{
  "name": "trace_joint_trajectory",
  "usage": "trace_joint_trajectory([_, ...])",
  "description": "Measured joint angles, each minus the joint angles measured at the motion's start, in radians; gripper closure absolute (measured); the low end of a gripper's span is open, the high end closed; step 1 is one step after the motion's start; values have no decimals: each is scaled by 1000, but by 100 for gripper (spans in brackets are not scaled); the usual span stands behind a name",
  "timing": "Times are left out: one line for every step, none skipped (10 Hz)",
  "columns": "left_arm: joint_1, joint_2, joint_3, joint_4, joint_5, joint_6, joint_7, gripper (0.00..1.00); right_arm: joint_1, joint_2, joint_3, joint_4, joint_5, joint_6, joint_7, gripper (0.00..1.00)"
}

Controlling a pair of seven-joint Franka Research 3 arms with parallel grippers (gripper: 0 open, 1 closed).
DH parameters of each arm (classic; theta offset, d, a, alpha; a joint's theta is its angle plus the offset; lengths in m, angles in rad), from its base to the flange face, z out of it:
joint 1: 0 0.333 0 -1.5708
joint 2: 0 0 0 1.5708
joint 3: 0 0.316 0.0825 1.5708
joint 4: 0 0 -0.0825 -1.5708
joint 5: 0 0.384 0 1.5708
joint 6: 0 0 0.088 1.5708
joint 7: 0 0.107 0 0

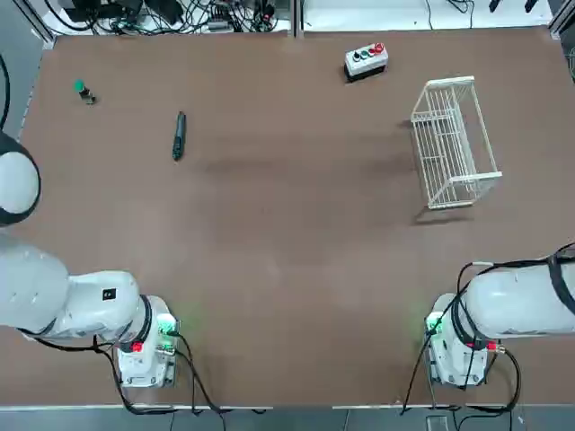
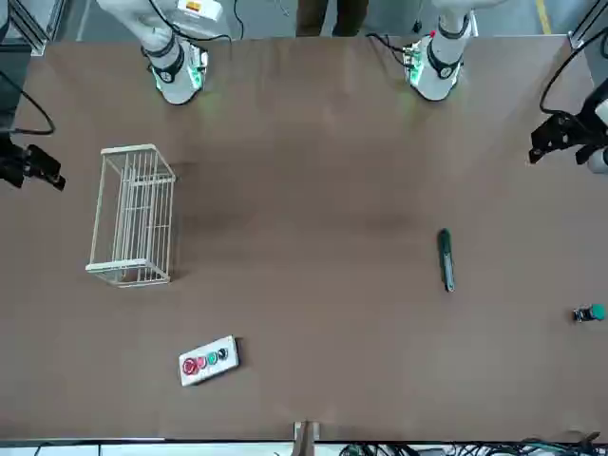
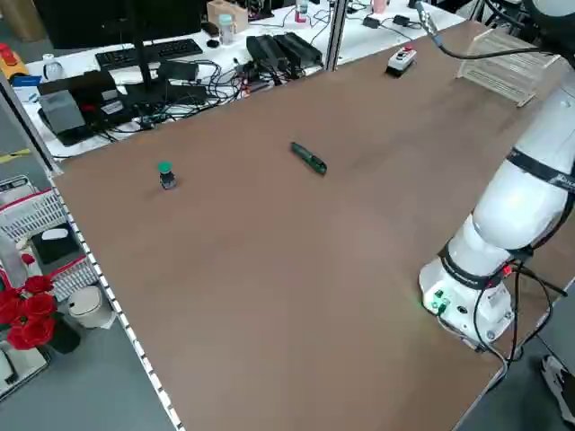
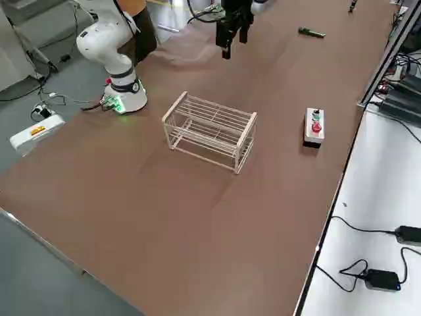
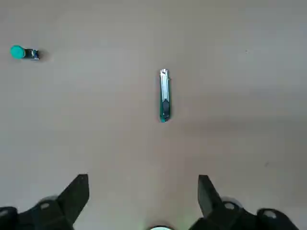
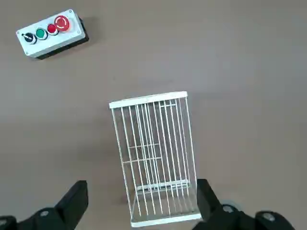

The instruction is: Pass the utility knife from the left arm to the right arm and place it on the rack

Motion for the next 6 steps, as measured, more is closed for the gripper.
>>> trace_joint_trajectory([2,0,0,0,0,0,0,0,0,-11,4,0,1,-10,0,0])
trace_joint_trajectory([2,2,1,0,0,0,0,0,0,-22,15,0,7,-22,0,0])
trace_joint_trajectory([4,3,4,0,0,0,0,0,1,-32,22,0,16,-28,1,0])
trace_joint_trajectory([5,9,7,-2,0,8,2,0,1,-37,21,0,20,-29,1,0])
trace_joint_trajectory([4,24,7,-5,0,26,1,0,1,-37,21,0,21,-28,1,0])
trace_joint_trajectory([2,52,7,-12,0,50,-7,0,1,-37,21,-1,21,-28,1,0])
